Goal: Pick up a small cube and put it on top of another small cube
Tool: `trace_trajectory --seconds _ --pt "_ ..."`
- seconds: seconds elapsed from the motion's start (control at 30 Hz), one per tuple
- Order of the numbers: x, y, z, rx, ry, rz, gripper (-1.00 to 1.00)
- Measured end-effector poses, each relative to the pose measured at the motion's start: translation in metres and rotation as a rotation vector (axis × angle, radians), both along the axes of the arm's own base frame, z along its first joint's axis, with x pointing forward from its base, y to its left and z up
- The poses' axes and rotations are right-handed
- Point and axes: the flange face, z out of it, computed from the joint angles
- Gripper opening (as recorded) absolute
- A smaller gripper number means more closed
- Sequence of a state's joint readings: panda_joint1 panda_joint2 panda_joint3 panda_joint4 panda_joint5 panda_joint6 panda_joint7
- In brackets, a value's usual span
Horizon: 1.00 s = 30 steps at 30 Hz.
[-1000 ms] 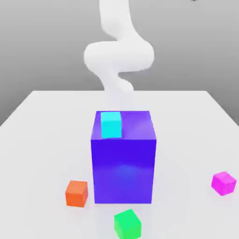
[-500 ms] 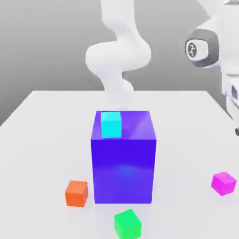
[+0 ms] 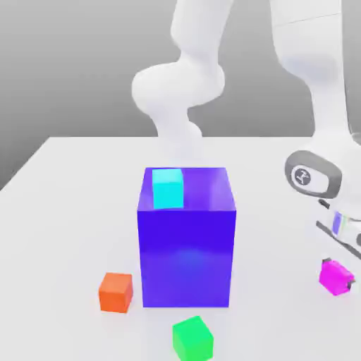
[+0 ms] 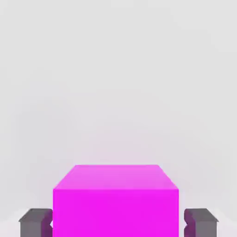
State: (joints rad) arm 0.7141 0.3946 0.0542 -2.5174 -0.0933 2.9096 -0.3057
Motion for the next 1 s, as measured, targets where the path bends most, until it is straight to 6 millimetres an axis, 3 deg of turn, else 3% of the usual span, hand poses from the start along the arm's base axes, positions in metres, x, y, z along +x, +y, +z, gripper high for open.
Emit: trace_trajectory --seconds 0.1,0.27,0.47,0.8,1.0 --pt "0.000 0.000 0.000 -0.001 0.000 0.001 -1.00" --pt "0.000 0.000 0.051 -0.001 0.001 0.000 -1.00" --pt "0.025 -0.063 0.009 -0.131 0.129 -0.242 -1.00" --pt "0.072 -0.136 0.030 -0.039 -0.054 -0.435 -1.00" --pt "0.104 -0.192 0.026 -0.084 -0.022 -0.718 -1.00"
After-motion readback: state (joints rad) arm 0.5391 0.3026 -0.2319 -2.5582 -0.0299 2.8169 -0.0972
